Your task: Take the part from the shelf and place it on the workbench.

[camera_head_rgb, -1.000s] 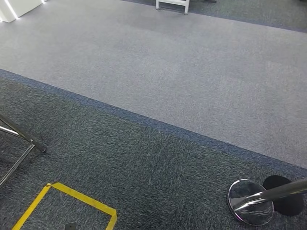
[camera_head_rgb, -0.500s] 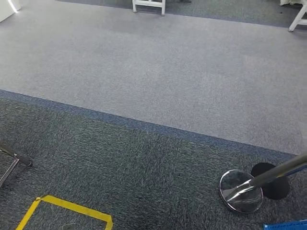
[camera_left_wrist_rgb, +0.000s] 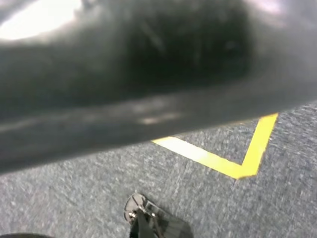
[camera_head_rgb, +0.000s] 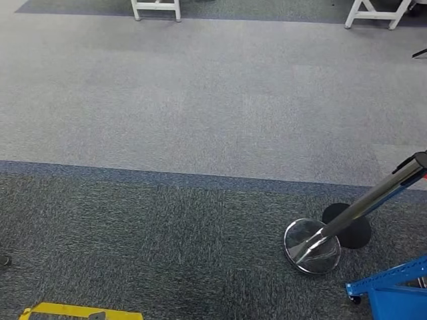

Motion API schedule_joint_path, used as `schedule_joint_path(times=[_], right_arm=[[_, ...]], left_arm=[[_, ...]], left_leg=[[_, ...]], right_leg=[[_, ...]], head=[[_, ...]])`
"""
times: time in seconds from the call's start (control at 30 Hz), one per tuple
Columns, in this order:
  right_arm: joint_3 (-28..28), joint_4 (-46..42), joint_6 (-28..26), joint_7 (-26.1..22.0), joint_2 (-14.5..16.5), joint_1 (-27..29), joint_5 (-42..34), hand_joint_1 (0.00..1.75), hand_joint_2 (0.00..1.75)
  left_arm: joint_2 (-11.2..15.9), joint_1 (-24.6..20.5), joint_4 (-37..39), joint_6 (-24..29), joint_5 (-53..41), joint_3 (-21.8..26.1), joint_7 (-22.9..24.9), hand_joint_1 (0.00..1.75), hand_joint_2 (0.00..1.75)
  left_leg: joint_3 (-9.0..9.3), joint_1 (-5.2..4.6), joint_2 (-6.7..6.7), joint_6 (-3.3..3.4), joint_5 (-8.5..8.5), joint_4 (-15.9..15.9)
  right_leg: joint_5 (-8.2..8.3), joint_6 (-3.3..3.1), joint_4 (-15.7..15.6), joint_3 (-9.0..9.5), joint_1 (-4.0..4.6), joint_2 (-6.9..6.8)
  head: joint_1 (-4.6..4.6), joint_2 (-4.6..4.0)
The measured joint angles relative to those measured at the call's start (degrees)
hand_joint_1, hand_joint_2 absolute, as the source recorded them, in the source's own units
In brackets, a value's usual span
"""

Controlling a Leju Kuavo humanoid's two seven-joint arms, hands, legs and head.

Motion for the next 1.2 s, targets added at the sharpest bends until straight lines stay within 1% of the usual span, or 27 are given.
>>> schedule_joint_path(times=[0.03,0.07,0.1,0.17,0.2,0.23,0.27,0.3,0.33,0.4,0.43,0.5,0.53,0.57,0.63,0.7,0.73,0.77,0.8,0.87,0.9,0.93,0.97,1.03,1.1,1.17,1.2], right_arm=[[0.0,0.0,0.0,0.0,0.0,0.1,0.0,0.00,0.00],[0.0,0.0,0.0,0.0,0.0,0.2,0.0,0.00,0.00],[0.0,0.0,0.0,0.0,0.0,0.2,0.0,0.00,0.00],[0.0,0.0,0.0,0.1,0.0,0.1,0.0,0.00,0.00],[0.0,0.0,0.0,0.1,0.0,0.0,0.1,0.00,0.00],[0.0,0.0,0.0,0.1,0.0,-0.1,0.1,0.00,0.00],[0.0,0.0,0.0,0.1,0.0,0.0,0.1,0.00,0.00],[0.0,0.0,0.0,0.1,0.0,0.1,0.1,0.00,0.00],[0.0,0.0,0.1,0.1,0.0,0.2,0.1,0.00,0.00],[0.0,0.0,0.1,0.1,0.0,0.2,0.1,0.00,0.00],[0.0,0.0,0.1,0.1,0.0,0.1,0.1,0.00,0.00],[0.0,0.0,0.1,0.1,0.0,0.0,0.1,0.00,0.00],[0.0,0.0,0.1,0.1,0.0,0.1,0.1,0.00,0.00],[0.0,0.0,0.1,0.1,0.0,0.2,0.1,0.00,0.00],[0.0,0.0,0.1,0.1,0.0,0.2,0.1,0.00,0.00],[0.0,0.0,0.1,0.1,0.0,0.1,0.1,0.00,0.00],[0.0,0.0,0.1,0.1,0.0,0.1,0.1,0.00,0.00],[0.0,0.0,0.1,0.1,0.0,0.1,0.1,0.00,0.00],[0.0,0.0,0.2,0.1,0.0,0.1,0.2,0.00,0.00],[0.0,0.0,0.3,0.2,0.0,0.2,0.3,0.00,0.00],[0.0,0.0,0.4,0.2,0.0,0.2,0.4,0.00,0.00],[0.0,0.0,0.4,0.2,0.0,0.1,0.4,0.00,0.00],[0.0,0.0,0.5,0.2,0.0,0.1,0.5,0.00,0.00],[0.0,0.0,0.6,0.2,0.0,0.0,0.6,0.00,0.00],[0.0,0.0,0.6,0.2,0.0,0.1,0.7,0.00,0.00],[0.0,0.0,0.7,0.1,0.0,0.2,0.8,0.00,0.00],[0.0,0.0,0.7,0.1,0.0,0.1,0.8,0.00,0.00]], left_arm=[[0.0,-0.1,0.0,0.0,0.0,0.0,0.0,0.00,0.00],[0.0,-0.1,0.0,0.0,0.0,0.0,0.0,0.00,0.00],[0.1,-0.2,0.0,0.0,0.0,0.0,0.0,0.00,0.00],[0.1,-0.1,0.0,-0.1,0.0,0.0,0.0,0.00,0.00],[0.1,0.0,0.0,-0.1,0.0,0.0,0.0,0.00,0.00],[0.1,0.1,0.0,-0.1,0.0,0.0,0.0,0.00,0.00],[0.1,0.1,0.0,-0.1,0.0,0.0,0.0,0.00,0.00],[0.1,0.1,0.0,-0.1,0.0,0.0,0.0,0.00,0.00],[0.1,0.0,0.0,-0.1,0.0,0.0,0.0,0.00,0.00],[0.1,0.0,0.0,-0.1,0.0,0.0,0.0,0.00,0.00],[0.1,0.0,0.0,-0.1,0.0,0.0,0.0,0.00,0.00],[0.1,-0.1,0.0,-0.1,0.0,0.0,0.0,0.00,0.00],[0.1,-0.2,0.0,-0.1,0.0,0.0,0.0,0.00,0.00],[0.1,-0.3,0.0,-0.1,0.0,0.0,0.0,0.00,0.00],[0.0,-0.4,0.0,-0.1,0.0,0.0,0.0,0.00,0.00],[0.1,-0.2,0.0,-0.1,0.0,0.1,0.0,0.00,0.00],[0.1,-0.1,0.0,-0.1,0.0,0.1,0.0,0.00,0.00],[0.1,0.0,0.0,-0.1,0.0,0.1,0.0,0.00,0.00],[0.1,0.1,0.0,-0.1,0.0,0.1,0.0,0.00,0.00],[0.1,0.1,0.0,-0.1,0.0,0.1,0.0,0.00,0.00],[0.1,0.1,0.0,-0.1,0.0,0.1,0.0,0.00,0.00],[0.1,0.1,0.0,-0.1,0.0,0.1,0.0,0.00,0.00],[0.2,0.1,0.0,-0.1,0.0,0.1,0.0,0.00,0.00],[0.2,0.0,0.0,-0.1,0.0,0.2,0.0,0.00,0.00],[0.2,-0.1,0.0,0.0,0.0,0.2,0.0,0.00,0.00],[0.1,-0.2,0.0,0.0,0.0,0.2,0.0,0.00,0.00],[0.1,-0.2,0.0,0.0,0.0,0.2,0.0,0.00,0.00]], left_leg=[[0.02,-0.08,0.56,0.32,0.03,-0.2],[0.10,-0.13,1.22,0.71,0.16,-0.4],[0.22,-0.15,1.93,1.16,0.29,-0.7],[0.35,-0.26,3.62,1.81,0.44,-1.1],[0.31,-0.37,4.45,1.99,0.41,-1.1],[0.26,-0.47,5.36,2.03,0.39,-1.1],[0.20,-0.53,6.20,2.04,0.36,-1.1],[0.18,-0.55,6.99,2.01,0.32,-1.0],[0.20,-0.57,7.72,1.94,0.27,-1.0],[0.44,-0.68,8.95,1.62,0.10,-1.0],[0.58,-0.77,9.42,1.32,0.00,-0.9],[0.89,-0.86,10.22,0.56,-0.10,-0.9],[1.04,-0.78,10.62,0.17,-0.11,-0.9],[1.14,-0.63,10.63,-0.22,-0.23,-0.8],[0.44,-0.41,8.65,-0.84,-2.01,1.3],[-2.44,-0.32,6.00,-1.08,-5.85,8.0],[-4.32,-0.33,5.45,-1.06,-7.51,12.0],[-5.76,-0.36,5.27,-0.98,-8.13,14.7],[-6.45,-0.38,5.18,-0.81,-7.60,15.6],[-5.10,-0.47,4.67,-0.32,-3.79,11.5],[-3.84,-0.52,4.09,-0.06,-1.71,8.3],[-2.58,-0.58,2.90,0.23,-0.14,5.2],[-1.61,-0.55,1.70,0.48,0.61,2.7],[-0.60,-0.60,0.25,0.76,0.75,0.1],[-0.34,-0.64,1.03,1.02,0.63,-0.6],[-0.07,-0.54,2.34,1.61,0.85,-1.2],[0.06,-0.48,3.20,1.89,0.94,-1.5]], right_leg=[[0.10,0.45,-0.1,-0.36,-0.20,0.60],[-0.01,0.81,0.1,-0.65,-0.32,0.44],[-0.63,1.08,0.9,-1.21,-0.37,-0.57],[-3.78,1.34,6.1,-3.68,-0.34,-3.87],[-5.87,1.47,10.1,-5.66,-0.35,-5.15],[-7.51,1.59,13.9,-7.51,-0.40,-5.77],[-8.21,1.69,16.3,-8.61,-0.45,-6.06],[-7.74,1.73,16.4,-8.53,-0.47,-6.26],[-6.28,1.70,14.1,-7.12,-0.49,-6.58],[-2.87,1.46,5.6,-2.23,-0.37,-8.46],[-1.81,1.20,2.3,-0.26,-0.26,-9.33],[-1.33,0.61,0.0,0.80,0.08,-9.89],[-1.19,0.25,0.0,0.67,0.14,-9.32],[-1.04,-0.14,-0.2,0.66,0.10,-8.85],[-0.60,-0.91,-0.5,1.05,-0.07,-7.87],[-0.33,-1.34,-0.5,1.23,-0.03,-6.67],[-0.31,-1.42,-0.5,1.23,0.09,-5.95],[-0.31,-1.46,-0.5,1.26,0.22,-5.19],[-0.32,-1.49,-0.5,1.30,0.34,-4.38],[-0.34,-1.49,-0.4,1.44,0.48,-2.84],[-0.34,-1.49,-0.4,1.50,0.51,-2.21],[-0.36,-1.45,-0.4,1.51,0.49,-1.66],[-0.42,-1.33,-0.3,1.42,0.53,-1.13],[-0.43,-0.77,-0.1,0.89,0.39,-0.03],[-0.43,-0.02,-0.1,0.22,0.15,0.79],[-1.78,0.49,1.7,-0.95,0.14,-1.48],[-3.38,0.69,4.3,-2.19,0.15,-3.22]], head=[[0.02,0.00],[0.03,0.00],[0.18,0.00],[0.50,0.00],[0.66,0.00],[0.66,0.00],[0.64,0.00],[0.67,0.00],[0.65,0.00],[0.66,0.00],[0.57,0.00],[0.35,0.00],[0.27,0.00],[0.27,0.00],[0.11,0.00],[-0.08,0.00],[-0.08,0.00],[-0.07,0.00],[-0.06,0.00],[-0.06,0.00],[-0.06,0.00],[-0.06,0.00],[-0.03,0.00],[-0.02,0.00],[-0.04,0.00],[0.16,0.00],[0.34,0.00]])
